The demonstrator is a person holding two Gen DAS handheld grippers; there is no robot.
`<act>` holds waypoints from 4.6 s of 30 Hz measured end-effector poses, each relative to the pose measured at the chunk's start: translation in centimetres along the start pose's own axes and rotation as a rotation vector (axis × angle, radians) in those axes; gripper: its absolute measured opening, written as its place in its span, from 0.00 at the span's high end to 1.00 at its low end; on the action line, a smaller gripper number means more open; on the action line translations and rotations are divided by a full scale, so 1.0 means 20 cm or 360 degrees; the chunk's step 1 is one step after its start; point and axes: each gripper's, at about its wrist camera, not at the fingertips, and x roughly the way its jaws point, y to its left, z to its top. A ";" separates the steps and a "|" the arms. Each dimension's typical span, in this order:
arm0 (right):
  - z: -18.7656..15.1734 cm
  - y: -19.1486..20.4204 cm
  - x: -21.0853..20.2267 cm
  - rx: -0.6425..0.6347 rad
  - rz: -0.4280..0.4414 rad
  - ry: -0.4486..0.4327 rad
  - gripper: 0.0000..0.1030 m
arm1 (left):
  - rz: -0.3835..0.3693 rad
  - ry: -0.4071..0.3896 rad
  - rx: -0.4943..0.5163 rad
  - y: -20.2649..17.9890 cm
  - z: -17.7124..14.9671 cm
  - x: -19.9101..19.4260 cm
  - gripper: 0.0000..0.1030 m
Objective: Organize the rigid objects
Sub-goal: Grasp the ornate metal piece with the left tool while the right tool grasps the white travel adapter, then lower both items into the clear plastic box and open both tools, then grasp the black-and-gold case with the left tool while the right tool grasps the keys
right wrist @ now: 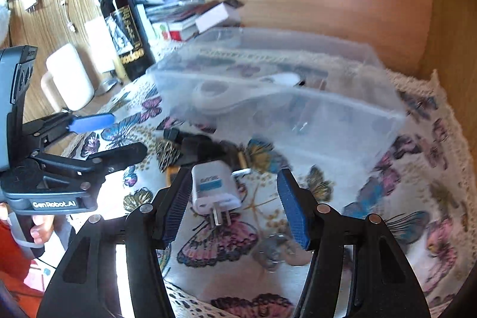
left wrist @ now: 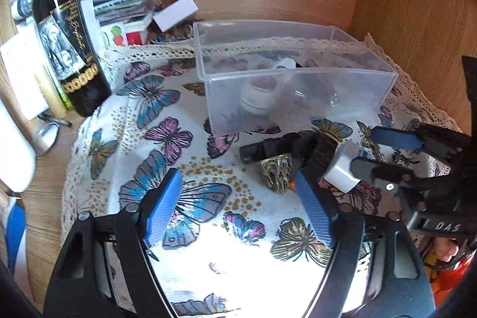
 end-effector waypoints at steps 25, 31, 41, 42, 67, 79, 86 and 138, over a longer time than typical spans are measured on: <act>0.03 -0.07 -0.08 0.0083 -0.0067 -0.0054 0.67 | -0.0146 0.0103 0.0007 -0.08 0.05 0.10 0.69; 0.08 -0.10 -0.15 0.0108 -0.0107 -0.0146 0.67 | -0.0124 -0.0009 0.0005 -0.07 0.08 -0.03 0.69; 0.19 -0.15 -0.28 0.0152 -0.0171 -0.0329 0.67 | -0.0130 -0.0286 0.0005 -0.06 0.27 -0.22 0.69; 0.21 -0.15 -0.30 0.0153 -0.0179 -0.0346 0.67 | -0.0132 -0.0303 0.0005 -0.06 0.29 -0.22 0.69; 0.33 -0.37 -0.08 0.0213 -0.0319 -0.0280 0.67 | -0.0157 -0.0166 0.0104 -0.25 0.55 0.17 0.69; 0.32 -0.36 0.01 0.0175 -0.0316 -0.0193 0.67 | -0.0158 -0.0084 0.0116 -0.29 0.55 0.28 0.69; 0.33 -0.33 -0.04 0.0161 -0.0329 -0.0220 0.55 | -0.0145 -0.0138 0.0111 -0.29 0.54 0.19 0.47; -0.22 -0.22 -0.11 0.0164 -0.0246 0.0024 0.43 | -0.0203 0.0232 0.0248 -0.33 0.04 0.14 0.48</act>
